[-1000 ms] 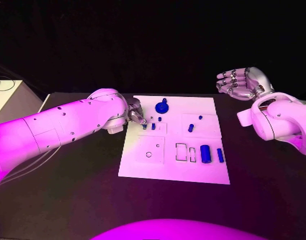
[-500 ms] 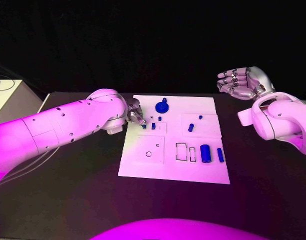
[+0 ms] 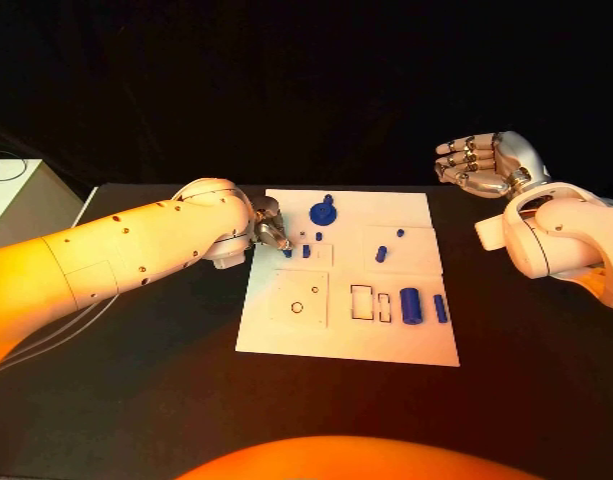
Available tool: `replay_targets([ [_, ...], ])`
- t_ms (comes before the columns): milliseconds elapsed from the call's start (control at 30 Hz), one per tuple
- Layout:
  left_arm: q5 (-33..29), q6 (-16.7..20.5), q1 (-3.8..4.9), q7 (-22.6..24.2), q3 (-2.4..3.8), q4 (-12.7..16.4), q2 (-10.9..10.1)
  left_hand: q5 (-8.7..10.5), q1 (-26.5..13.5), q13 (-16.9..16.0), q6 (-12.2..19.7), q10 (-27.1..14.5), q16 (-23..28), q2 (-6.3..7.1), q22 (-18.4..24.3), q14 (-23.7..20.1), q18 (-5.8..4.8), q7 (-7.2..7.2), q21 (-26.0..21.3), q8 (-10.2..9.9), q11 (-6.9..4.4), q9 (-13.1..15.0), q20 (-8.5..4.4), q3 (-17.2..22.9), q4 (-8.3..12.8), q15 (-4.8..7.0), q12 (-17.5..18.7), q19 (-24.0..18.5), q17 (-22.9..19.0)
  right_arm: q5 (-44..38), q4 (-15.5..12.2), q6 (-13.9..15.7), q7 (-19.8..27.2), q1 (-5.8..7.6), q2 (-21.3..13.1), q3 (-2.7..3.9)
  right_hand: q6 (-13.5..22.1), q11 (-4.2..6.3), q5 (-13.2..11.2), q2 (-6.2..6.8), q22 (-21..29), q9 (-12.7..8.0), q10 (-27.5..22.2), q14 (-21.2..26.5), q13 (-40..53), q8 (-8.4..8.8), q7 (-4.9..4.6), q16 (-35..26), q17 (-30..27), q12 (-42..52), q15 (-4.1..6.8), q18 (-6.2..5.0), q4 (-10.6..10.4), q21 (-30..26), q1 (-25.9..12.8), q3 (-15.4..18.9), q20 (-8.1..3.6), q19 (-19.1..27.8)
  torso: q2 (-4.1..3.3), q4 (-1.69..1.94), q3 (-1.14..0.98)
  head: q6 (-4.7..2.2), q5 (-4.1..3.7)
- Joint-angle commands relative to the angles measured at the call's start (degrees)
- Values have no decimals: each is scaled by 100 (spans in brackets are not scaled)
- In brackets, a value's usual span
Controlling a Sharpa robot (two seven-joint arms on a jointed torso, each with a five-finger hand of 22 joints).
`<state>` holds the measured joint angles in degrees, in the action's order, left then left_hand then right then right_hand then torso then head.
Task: Assemble the parts on the task board
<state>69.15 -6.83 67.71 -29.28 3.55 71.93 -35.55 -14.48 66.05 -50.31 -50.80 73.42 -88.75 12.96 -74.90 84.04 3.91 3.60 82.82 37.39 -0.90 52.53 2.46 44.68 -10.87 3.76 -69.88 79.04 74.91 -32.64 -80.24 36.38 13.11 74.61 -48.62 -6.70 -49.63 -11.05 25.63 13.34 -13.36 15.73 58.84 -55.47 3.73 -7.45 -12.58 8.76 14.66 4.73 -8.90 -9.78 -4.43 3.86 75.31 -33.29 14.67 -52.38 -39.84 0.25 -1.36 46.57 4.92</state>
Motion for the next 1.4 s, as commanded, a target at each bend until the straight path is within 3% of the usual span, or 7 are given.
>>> replay_targets([
  [33, 78, -64, -14, 4, -3, 4, 14, -19, -6, 3, -23, 43, -22, -60, -47, 535, -33, -1, 20, 26, 6, 4, -10, 1023, 1054, 27, -20, 42, 1315, -11, -3, 44, 39, 2, -5, 3, -47, -4, 28, 6, 5, -9, 51, -40, -9, 29, -207, -30, -5, -29, 15, -74, 31, -13, -56, 3, 29, -29, 1, 5, -4, 8, 2],
  [1400, 168, -209, -16, -8, -4, -7, 21, -34, -9, 30, -36, 41, -25, -59, -40, 537, -31, -4, 17, 22, 2, -1, -14, 1031, 1066, 30, -3, 37, 1322, -11, 14, -18, 28, 2, 13, 4, -53, -5, 71, 1, 56, -17, 62, -56, -12, 41, -208, -59, -36, -56, 12, -72, 31, -16, -94, 8, 30, -35, 1, -3, -5, 39, 6],
])
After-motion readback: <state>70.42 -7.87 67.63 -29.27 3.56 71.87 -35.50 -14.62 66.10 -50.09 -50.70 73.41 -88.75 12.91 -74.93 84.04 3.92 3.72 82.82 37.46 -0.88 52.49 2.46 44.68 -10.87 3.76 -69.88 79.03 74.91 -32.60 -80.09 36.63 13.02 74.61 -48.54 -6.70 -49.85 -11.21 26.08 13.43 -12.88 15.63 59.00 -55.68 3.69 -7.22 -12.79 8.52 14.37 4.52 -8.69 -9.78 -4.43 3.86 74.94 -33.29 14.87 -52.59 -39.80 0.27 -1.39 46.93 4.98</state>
